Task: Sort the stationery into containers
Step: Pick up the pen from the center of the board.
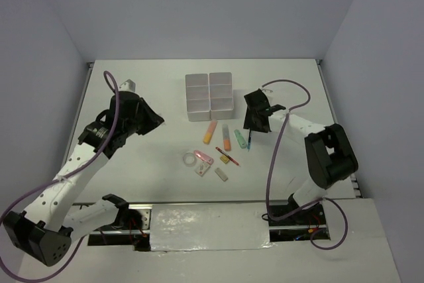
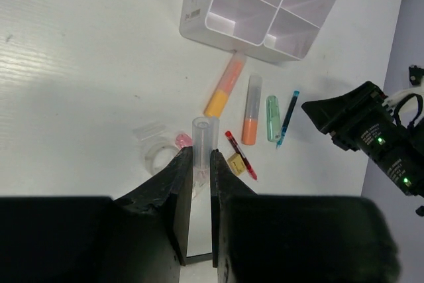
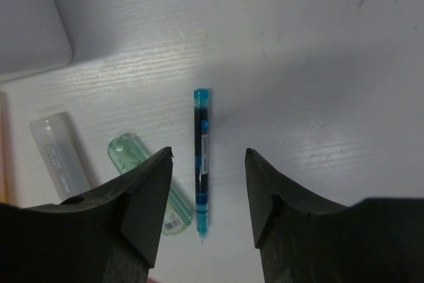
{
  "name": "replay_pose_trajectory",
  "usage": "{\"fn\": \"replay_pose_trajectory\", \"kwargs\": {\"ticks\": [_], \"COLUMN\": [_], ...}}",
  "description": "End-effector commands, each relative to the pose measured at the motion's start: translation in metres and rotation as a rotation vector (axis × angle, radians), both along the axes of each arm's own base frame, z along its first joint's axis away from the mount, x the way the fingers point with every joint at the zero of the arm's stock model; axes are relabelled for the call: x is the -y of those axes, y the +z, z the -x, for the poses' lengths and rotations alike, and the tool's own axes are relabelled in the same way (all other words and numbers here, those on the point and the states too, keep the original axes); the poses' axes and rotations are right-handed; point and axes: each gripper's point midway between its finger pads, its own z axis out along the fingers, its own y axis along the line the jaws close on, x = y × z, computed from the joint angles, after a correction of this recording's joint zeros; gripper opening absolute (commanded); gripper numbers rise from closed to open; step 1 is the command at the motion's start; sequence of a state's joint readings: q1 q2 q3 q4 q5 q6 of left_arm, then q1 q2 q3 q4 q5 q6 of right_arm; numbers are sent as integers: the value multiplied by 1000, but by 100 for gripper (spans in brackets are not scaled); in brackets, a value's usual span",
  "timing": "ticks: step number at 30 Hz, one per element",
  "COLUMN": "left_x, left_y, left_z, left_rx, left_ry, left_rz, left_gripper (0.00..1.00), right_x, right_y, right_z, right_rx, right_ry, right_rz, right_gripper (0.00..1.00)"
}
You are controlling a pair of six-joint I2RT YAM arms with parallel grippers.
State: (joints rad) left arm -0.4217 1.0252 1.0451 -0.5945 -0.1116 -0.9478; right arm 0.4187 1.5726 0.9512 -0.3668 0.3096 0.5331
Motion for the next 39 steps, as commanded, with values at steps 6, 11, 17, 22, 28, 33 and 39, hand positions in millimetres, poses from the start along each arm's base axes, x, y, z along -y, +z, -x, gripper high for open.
{"fn": "replay_pose_trajectory", "kwargs": {"ticks": [6, 11, 17, 22, 28, 33, 39], "left_x": [-17, -17, -19, -13, -2, 23, 55], "left_y": [17, 15, 14, 7, 6, 38, 82], "left_z": [10, 10, 12, 10, 1, -17, -24], "left_rx": [56, 59, 67, 54, 84, 301, 575], "left_ry": [-39, -46, -43, -56, -67, -151, -286], "left_rz": [-83, -82, -78, -62, -2, 108, 226], "left_gripper": [0, 0, 0, 0, 0, 0, 0], "right_x": [-8, -12, -12, -9, 12, -4, -40], "right_y": [-35, -53, -62, -50, 3, 51, 117], "right_z": [-3, 7, 19, 22, 14, 28, 40], "right_rx": [-109, -179, -221, -178, 31, 215, 374], "right_ry": [9, 21, -1, -40, -234, -348, -355], "right_rz": [23, 14, -4, -25, -77, -429, -947], "right_gripper": [47, 42, 10, 0, 0, 0, 0]}}
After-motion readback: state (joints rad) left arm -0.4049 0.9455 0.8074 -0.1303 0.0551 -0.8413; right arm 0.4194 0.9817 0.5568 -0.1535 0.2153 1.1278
